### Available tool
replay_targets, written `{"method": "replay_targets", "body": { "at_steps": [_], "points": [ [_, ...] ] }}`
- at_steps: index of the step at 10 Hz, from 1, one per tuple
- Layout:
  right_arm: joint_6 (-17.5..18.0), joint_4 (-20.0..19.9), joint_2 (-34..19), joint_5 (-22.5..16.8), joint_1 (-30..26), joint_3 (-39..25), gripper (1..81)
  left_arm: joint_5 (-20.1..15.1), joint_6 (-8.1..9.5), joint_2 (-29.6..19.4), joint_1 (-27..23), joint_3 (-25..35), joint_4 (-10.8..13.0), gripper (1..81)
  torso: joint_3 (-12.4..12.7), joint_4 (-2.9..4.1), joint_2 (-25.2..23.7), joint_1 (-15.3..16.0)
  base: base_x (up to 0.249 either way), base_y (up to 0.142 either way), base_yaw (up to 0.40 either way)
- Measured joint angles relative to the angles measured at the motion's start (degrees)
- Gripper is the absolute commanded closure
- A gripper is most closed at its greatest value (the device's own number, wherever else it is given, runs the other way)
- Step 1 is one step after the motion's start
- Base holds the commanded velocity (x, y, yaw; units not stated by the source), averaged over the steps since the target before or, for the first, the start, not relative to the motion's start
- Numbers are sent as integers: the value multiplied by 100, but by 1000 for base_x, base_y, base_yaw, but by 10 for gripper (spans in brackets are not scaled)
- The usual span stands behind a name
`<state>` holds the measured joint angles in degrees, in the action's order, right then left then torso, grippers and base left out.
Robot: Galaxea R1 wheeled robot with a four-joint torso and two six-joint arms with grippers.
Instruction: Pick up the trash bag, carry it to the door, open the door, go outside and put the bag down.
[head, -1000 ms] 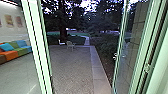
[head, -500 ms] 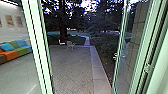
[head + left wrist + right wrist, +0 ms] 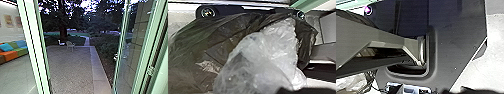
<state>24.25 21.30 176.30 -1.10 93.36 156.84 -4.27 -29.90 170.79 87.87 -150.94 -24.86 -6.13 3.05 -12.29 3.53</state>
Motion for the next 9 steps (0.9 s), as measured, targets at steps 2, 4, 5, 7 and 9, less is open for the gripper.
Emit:
{"method": "replay_targets", "body": {
  "at_steps": [2, 4, 5, 7, 9],
  "points": [
    [0, 2, 2, -5, 28, 0, 10, -11, 0, 0, 28, 0, 0, 811, 0, 0, 0, 0, 75, 0, 0],
    [0, 0, 2, -6, 30, 0, 10, -9, 0, 0, 30, 0, 0, 811, 2, 0, 0, -2, 93, 0, 0],
    [-2, 2, 5, -6, 27, 0, 10, -5, 0, 0, 27, 0, 0, 811, 2, 0, 0, -2, 99, 0, 0],
    [-5, 2, 9, -27, 16, 0, 10, -5, 0, -1, 27, 0, 0, 811, 2, 0, 0, -2, 100, 0, 0],
    [-5, 2, 13, -35, 13, 2, 10, -5, 0, -1, 28, 0, 0, 811, 2, 0, 0, -2, 100, 0, 0]
  ]
}}
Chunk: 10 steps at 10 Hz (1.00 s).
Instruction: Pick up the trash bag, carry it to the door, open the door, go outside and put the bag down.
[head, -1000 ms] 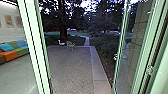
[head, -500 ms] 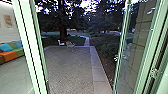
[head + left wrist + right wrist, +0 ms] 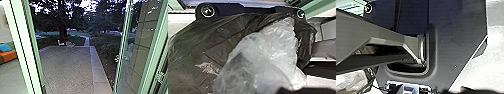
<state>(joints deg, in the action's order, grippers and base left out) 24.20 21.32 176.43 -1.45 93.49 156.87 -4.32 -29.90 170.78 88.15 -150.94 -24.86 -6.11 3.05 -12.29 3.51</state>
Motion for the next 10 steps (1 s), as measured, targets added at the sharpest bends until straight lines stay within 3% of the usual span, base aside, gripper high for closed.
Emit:
{"method": "replay_targets", "body": {
  "at_steps": [10],
  "points": [
    [-4, 23, 20, -11, 30, 22, 10, -6, 0, 0, 46, -13, 0, 811, 2, 0, -5, -15, 100, 0, 0]
  ]
}}
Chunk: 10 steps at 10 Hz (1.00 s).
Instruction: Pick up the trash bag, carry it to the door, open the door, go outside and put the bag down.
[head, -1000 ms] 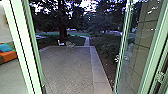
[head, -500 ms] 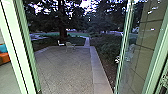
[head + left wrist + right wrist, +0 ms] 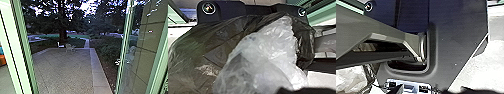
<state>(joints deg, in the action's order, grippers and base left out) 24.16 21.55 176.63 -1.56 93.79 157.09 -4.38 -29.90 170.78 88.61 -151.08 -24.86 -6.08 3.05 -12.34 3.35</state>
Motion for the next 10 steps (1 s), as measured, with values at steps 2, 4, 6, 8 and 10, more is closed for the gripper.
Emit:
{"method": "replay_targets", "body": {
  "at_steps": [2, 4, 6, 8, 10],
  "points": [
    [-10, 5, 2, 24, -63, 0, 10, 13, 0, 15, -48, 0, 0, 811, 0, 0, 2, 5, 100, 0, 0],
    [4, 2, 6, 0, 35, 0, 10, -9, 0, 15, 41, 2, 0, 811, 2, 0, -5, -11, 100, 0, 0],
    [-11, 7, -48, 16, -63, -2, 10, -2, 0, 17, -59, -9, 0, 811, 0, 0, 0, -2, 99, 0, 0],
    [32, 7, 20, 0, 9, -20, 10, -11, 0, 9, 20, 11, 0, 811, 2, 0, -6, -13, 81, 0, 0],
    [1, 9, -28, 18, -61, -11, 10, 0, 0, 12, -48, 2, 0, 811, 2, 0, -5, -13, 78, 0, 0]
  ]
}}
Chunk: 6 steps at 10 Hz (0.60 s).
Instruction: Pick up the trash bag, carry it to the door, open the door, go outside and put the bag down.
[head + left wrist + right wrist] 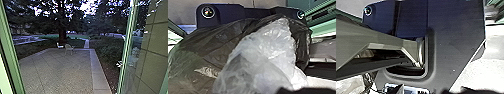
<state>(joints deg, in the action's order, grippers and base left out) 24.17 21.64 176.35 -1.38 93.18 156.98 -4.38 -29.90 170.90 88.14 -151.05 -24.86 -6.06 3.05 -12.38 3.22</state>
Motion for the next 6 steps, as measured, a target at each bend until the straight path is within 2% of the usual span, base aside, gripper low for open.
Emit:
{"method": "replay_targets", "body": {
  "at_steps": [6],
  "points": [
    [24, -9, 52, 23, -11, 5, 10, 2, -2, -1, -11, -5, 0, 811, 0, 0, -2, -6, 97, 0, 0]
  ]
}}
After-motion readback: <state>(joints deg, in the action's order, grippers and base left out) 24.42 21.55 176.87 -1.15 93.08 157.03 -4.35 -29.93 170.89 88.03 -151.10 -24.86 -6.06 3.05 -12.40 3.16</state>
